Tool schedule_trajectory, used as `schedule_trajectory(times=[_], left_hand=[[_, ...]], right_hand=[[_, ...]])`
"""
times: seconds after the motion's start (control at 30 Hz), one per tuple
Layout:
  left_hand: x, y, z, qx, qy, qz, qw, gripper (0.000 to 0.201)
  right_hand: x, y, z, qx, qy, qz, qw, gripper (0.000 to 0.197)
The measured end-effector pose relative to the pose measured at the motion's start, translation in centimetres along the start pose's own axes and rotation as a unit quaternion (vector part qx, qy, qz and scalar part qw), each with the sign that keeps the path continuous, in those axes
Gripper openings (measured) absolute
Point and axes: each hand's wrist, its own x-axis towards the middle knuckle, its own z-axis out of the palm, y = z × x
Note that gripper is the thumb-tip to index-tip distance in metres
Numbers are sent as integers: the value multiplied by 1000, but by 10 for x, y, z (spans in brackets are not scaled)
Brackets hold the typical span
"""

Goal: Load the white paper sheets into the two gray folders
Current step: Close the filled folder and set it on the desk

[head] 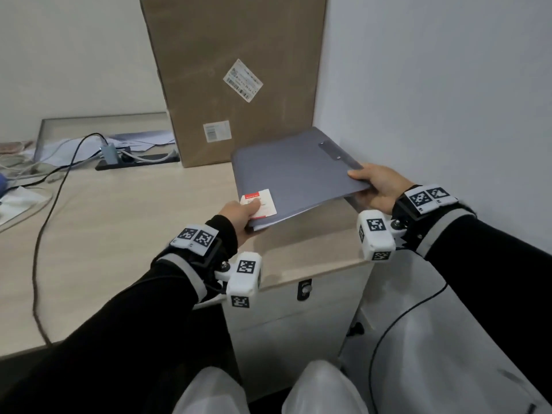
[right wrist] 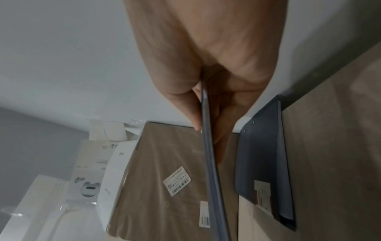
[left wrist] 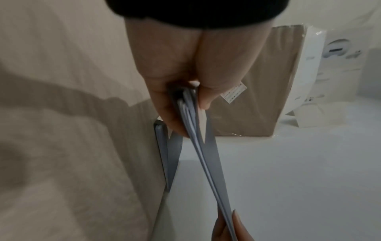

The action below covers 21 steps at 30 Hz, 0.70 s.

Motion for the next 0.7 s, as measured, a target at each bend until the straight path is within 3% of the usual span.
schedule_trajectory(times=[0.17, 0.3, 0.37, 0.47, 0.5, 0.63, 0.7], left_hand=[[62, 16, 24, 27, 59, 3, 998, 13], [107, 14, 36, 161, 86, -20, 983, 38], [119, 13, 39, 258, 91, -21, 962, 42], [135, 13, 42, 333, 82, -21, 939, 45], [139, 13, 44, 331, 79, -26, 940, 46], [156, 15, 54, 298, 77, -28, 951, 52], [160, 18, 60, 297, 89, -39, 950, 53]], right_hand=[[55, 12, -13, 175, 68, 4, 982, 12], [85, 39, -24, 105, 79, 87, 987, 15], [96, 51, -29, 66, 104, 120, 985, 28], [110, 60, -33, 65, 91, 128, 985, 84], [113, 58, -29, 72, 88, 125, 986, 87], [131, 50, -20, 78, 128, 135, 979, 71], [146, 52, -18, 68, 135, 156, 976, 94]])
